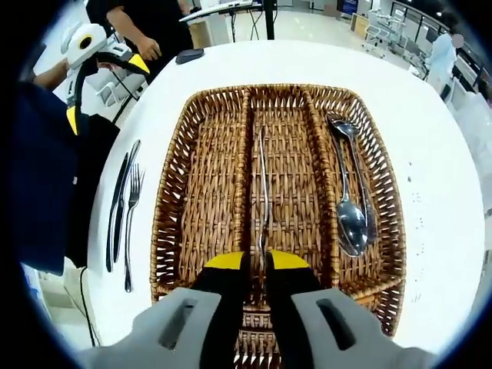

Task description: Arrange the knives, forks, and spoons in their matching storage slots by inserting each utensil handle-first until every utensil is classified and aligned in the correct compartment

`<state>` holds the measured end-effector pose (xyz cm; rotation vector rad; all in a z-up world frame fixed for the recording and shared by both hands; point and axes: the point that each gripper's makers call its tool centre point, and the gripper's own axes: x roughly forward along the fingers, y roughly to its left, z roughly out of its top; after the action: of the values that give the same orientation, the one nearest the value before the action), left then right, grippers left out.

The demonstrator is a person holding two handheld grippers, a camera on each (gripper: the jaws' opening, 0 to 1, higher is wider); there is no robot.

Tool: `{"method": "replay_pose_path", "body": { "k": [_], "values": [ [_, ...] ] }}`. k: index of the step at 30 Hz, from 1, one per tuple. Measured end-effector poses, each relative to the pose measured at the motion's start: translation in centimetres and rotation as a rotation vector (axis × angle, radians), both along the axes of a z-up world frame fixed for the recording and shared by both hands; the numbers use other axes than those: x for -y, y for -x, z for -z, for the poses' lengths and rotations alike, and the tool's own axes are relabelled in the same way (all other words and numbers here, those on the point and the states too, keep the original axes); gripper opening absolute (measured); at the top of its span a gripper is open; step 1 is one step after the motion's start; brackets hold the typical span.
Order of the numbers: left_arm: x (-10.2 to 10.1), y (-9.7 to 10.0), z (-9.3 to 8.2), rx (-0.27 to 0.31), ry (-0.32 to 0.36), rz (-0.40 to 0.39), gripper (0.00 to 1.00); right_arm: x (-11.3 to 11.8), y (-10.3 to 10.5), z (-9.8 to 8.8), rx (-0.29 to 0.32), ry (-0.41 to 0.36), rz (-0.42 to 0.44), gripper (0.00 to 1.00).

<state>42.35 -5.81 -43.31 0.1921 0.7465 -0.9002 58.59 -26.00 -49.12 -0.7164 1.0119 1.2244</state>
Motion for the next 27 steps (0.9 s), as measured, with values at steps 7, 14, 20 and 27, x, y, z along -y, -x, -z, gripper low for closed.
{"method": "replay_pose_path", "body": {
  "k": [7,14,20,27],
  "values": [
    [0.8,-0.3,0.2,0.005,-0.001,0.035,0.97,-0.1,1.9,-2.5,0.081,-0.058,0.037,0.28],
    [1.6,-0.9,0.0,0.019,0.0,0.074,0.97,0.3,4.0,-4.4,0.171,-0.109,0.084,0.45],
    [2.0,-1.6,-0.3,0.034,-0.001,0.105,0.97,1.1,5.8,-5.7,0.236,-0.15,0.203,0.56],
    [2.4,-2.2,-0.5,0.034,0.012,0.116,0.98,2.7,8.5,-6.4,0.289,-0.191,0.397,0.7]
  ]
}}
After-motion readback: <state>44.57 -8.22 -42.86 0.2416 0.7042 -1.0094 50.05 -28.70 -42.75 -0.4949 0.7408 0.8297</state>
